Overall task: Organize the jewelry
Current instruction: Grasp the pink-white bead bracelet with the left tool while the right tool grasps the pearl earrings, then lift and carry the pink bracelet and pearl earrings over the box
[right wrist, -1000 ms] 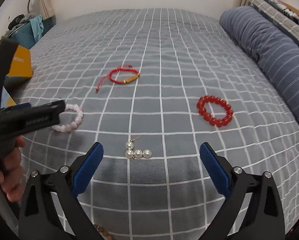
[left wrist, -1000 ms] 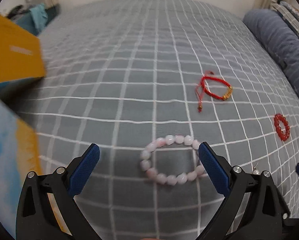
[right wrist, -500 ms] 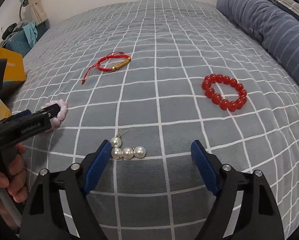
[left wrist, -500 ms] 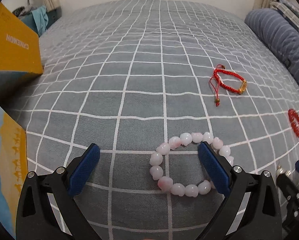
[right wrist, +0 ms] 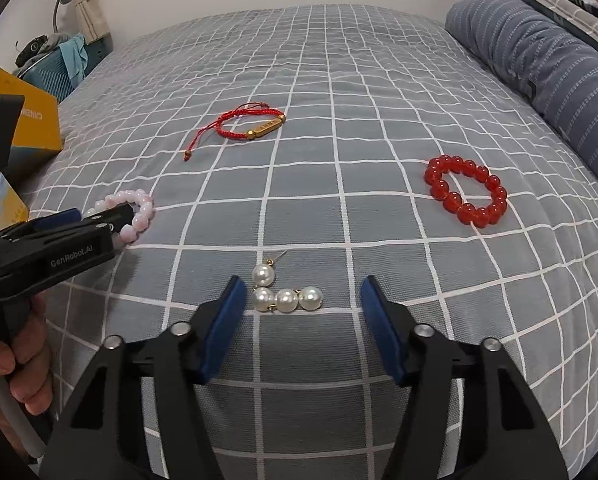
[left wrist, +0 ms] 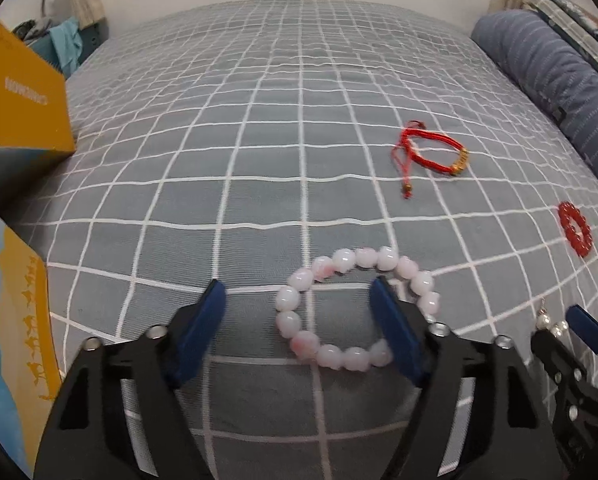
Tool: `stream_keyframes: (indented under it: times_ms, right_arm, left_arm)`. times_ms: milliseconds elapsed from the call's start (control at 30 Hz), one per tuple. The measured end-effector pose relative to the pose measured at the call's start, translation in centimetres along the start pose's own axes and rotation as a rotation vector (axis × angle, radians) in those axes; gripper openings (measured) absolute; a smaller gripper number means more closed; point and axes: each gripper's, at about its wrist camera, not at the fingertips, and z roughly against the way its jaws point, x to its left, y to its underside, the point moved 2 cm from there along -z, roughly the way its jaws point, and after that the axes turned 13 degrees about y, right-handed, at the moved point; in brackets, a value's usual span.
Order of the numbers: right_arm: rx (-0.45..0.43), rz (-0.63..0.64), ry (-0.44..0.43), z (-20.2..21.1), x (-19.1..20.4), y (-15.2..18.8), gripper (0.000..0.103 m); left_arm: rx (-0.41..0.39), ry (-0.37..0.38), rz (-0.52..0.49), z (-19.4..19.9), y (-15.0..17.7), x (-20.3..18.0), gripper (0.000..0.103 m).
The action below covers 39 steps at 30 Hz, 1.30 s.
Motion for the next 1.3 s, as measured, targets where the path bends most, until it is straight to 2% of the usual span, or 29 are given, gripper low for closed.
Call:
stream_keyframes:
  times_ms: [167,233,267,400,933,1300]
  right_arm:
    - [-0.002,0.008,0.009,0.0,0.0,0.0,0.03]
    - [-0.004,0.011,0.01,0.0,-0.1,-0.1,0.019]
    - [-0.004,0.012,0.012,0.1,-0.1,-0.1,0.012]
    - [-0.009,0.01,0.013,0.2,-0.2,-0.2,0.011]
    - [-0.052,-0.012,-0.007,2.4,-0.7,-1.1,0.011]
    - [-0.093,-0.039,-0.03,4.6,-1.6,-2.1,0.011]
  left_arm:
    - [0.006,0.026,-0.023,0.3,0.2,-0.7,0.034]
    - [0.01,0.036,-0.018,0.4,0.2,-0.7,0.012]
    - [0.012,0.045,-0.009,0.5,0.2,-0.5,0.01]
    - [0.001,0.081,0.016,0.9,0.3,-0.1,0.01]
    - [-0.006,0.146,0.003,2.4,0.6,-0.9,0.01]
    - [-0.08,0.139,-0.009,7.5,0.0,-2.2,0.01]
